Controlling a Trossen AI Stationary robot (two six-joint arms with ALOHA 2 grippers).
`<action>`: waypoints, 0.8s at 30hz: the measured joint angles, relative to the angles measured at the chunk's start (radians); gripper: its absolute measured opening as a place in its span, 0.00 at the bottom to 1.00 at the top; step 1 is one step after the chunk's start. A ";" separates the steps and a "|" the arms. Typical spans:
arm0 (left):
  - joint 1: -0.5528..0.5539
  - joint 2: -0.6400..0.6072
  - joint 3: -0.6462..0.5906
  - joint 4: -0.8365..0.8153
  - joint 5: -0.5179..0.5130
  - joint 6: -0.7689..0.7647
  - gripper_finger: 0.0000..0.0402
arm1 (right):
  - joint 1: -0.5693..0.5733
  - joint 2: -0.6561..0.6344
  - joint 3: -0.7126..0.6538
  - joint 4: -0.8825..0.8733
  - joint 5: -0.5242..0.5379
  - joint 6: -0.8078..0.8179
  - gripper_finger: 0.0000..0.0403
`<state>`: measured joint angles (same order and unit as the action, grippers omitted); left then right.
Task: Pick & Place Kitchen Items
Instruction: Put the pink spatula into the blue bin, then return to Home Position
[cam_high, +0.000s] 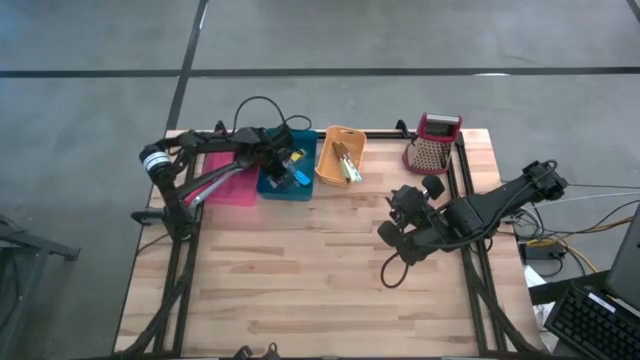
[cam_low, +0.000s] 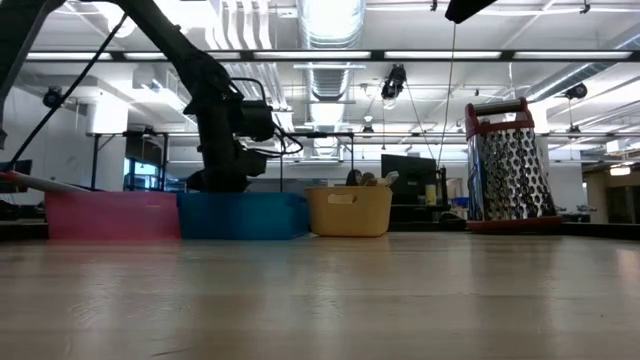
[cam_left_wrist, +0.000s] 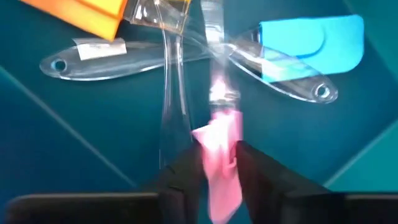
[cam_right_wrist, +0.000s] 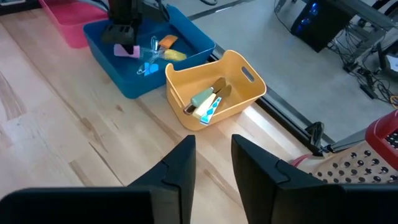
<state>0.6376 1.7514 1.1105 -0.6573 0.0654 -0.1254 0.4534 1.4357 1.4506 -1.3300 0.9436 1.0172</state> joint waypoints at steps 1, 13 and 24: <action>0.000 0.000 0.006 -0.004 0.000 0.001 0.27 | 0.000 0.000 0.000 0.000 0.000 -0.001 0.25; -0.003 -0.001 0.159 -0.167 0.030 -0.018 0.45 | 0.000 0.000 0.000 0.000 0.000 -0.007 0.33; -0.100 -0.087 0.295 -0.211 0.000 -0.025 0.45 | 0.000 0.000 -0.001 0.000 0.001 -0.039 0.39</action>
<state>0.5380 1.6644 1.4052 -0.8688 0.0653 -0.1509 0.4531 1.4357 1.4498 -1.3300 0.9443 0.9784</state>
